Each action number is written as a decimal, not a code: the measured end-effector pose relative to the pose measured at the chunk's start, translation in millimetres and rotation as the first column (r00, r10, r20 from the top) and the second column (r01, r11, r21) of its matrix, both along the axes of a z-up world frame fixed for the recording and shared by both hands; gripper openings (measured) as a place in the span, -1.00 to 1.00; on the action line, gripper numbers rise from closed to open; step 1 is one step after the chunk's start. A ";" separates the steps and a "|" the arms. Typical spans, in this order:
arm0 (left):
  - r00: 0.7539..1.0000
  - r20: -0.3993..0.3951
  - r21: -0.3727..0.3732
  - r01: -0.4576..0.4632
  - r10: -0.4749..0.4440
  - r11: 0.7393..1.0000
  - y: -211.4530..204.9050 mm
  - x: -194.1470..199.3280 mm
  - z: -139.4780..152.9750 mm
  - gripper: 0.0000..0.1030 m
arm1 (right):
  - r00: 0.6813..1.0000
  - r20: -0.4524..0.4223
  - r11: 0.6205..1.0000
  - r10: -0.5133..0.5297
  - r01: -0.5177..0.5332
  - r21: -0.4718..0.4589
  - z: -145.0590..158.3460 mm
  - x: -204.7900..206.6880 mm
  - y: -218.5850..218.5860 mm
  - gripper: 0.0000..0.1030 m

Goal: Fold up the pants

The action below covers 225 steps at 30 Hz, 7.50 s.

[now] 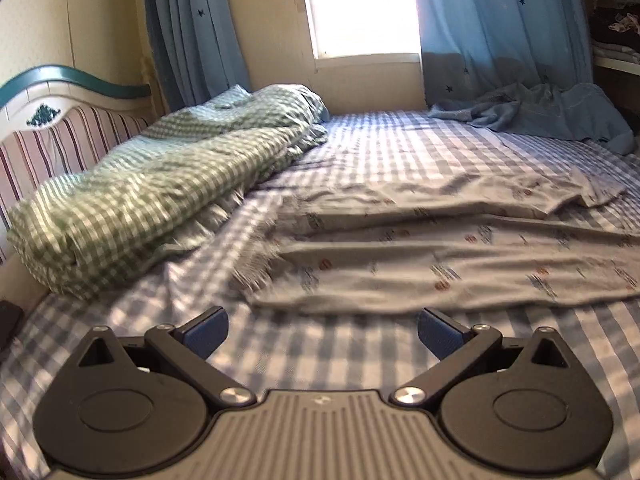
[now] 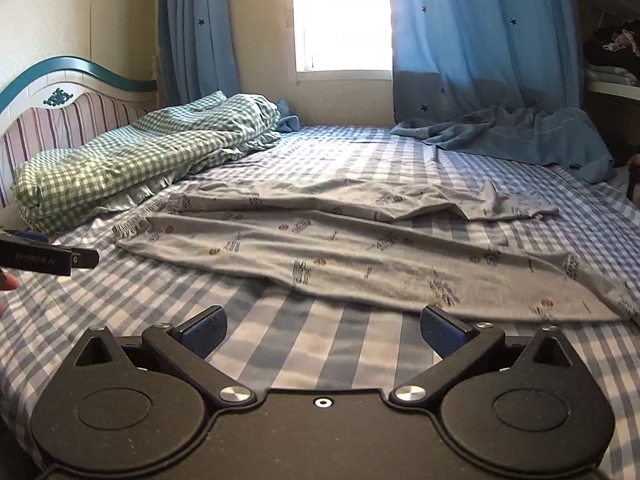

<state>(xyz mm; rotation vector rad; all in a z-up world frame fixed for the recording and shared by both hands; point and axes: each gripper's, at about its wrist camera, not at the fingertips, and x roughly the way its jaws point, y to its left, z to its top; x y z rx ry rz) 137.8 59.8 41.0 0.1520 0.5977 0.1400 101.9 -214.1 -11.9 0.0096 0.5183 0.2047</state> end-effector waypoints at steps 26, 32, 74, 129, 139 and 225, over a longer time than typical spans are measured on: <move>0.899 -0.310 -0.016 0.322 -0.311 0.947 117.1 418.6 -95.7 0.99 | 0.843 -0.320 0.874 0.433 -0.480 -0.082 -35.6 494.1 -2.5 0.99; 0.878 -0.333 -0.100 0.329 -0.343 0.939 130.4 433.4 -105.8 0.90 | 0.811 -0.334 0.853 0.481 -0.521 -0.037 -62.9 522.8 9.4 0.89; 0.937 0.019 0.137 0.342 -0.348 0.930 83.3 331.2 -15.5 -0.92 | 0.912 -0.013 0.817 0.409 -0.373 -0.439 14.9 389.4 72.3 -1.00; 0.911 -0.060 0.482 0.384 -0.407 0.787 70.2 81.9 -135.4 0.59 | 0.888 -0.029 0.700 0.459 -0.381 -0.604 -80.4 111.8 100.7 0.04; 0.851 -0.038 0.148 0.523 -0.524 0.839 -34.2 55.6 -86.7 1.00 | 0.985 0.031 0.935 0.167 -0.149 -0.322 -32.9 49.2 -23.5 0.99; 0.688 -0.250 -0.164 0.663 -0.681 0.730 -243.5 113.0 -109.9 -1.00 | 0.854 -0.167 0.806 -0.493 0.521 0.280 -31.6 91.1 -317.5 -1.00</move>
